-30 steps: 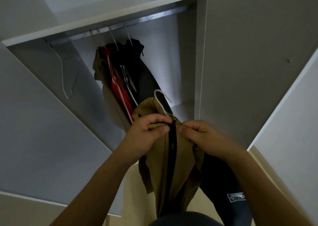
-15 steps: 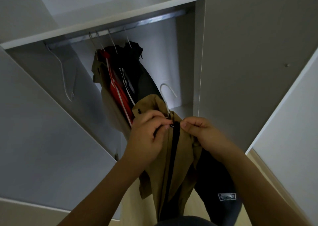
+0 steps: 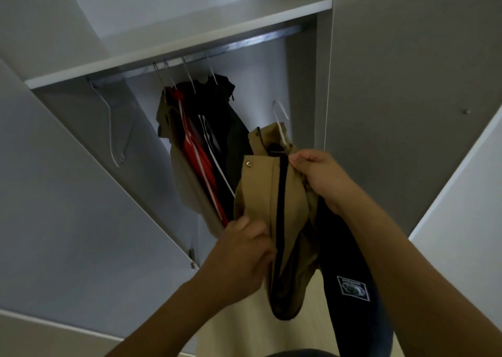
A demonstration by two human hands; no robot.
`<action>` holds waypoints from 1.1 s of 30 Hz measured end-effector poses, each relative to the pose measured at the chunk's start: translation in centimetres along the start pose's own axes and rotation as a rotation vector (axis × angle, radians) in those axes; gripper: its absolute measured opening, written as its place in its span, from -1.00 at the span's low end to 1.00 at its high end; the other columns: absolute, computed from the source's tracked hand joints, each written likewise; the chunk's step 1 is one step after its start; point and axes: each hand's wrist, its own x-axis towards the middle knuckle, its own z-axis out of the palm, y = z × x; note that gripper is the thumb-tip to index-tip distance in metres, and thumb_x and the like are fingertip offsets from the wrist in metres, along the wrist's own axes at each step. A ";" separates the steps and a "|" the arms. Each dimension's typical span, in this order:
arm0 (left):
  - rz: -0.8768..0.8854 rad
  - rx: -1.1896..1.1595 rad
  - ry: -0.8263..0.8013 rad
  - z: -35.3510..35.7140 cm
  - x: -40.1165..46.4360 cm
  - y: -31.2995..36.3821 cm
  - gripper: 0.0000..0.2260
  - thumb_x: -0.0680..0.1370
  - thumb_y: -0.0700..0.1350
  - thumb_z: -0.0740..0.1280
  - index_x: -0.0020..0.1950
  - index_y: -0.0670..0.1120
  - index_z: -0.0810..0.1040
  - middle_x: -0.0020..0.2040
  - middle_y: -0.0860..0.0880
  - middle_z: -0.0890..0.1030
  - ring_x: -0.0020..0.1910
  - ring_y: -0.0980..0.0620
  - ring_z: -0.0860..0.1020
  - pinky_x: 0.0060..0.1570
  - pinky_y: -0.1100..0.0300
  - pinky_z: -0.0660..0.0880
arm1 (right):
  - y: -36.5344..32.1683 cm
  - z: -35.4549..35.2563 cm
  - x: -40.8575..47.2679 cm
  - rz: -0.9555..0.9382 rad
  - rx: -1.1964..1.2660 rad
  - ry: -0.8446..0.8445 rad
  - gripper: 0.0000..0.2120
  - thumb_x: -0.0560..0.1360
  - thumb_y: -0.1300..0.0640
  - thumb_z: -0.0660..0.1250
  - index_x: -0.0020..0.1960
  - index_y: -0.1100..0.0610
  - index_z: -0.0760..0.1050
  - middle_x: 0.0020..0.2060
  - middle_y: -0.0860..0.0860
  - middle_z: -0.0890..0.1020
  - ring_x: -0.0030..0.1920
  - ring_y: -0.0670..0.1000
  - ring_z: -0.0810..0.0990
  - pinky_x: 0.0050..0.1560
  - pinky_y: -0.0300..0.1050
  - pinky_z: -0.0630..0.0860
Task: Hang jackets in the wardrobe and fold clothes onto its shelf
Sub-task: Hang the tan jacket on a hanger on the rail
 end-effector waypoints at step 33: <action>-1.072 -1.003 -0.077 -4.0 5.9 -3.0 -0.57 0.61 -0.02 0.14 -0.41 -0.08 0.54 -0.40 0.00 0.57 -0.44 0.14 0.42 -0.27 0.16 0.32 | 6.1 3.7 -4.0 -0.310 -0.832 -0.171 -0.52 0.24 -0.58 0.14 -0.33 -0.16 0.38 -0.17 -0.26 0.34 -0.16 -0.21 0.37 -0.23 -0.29 0.30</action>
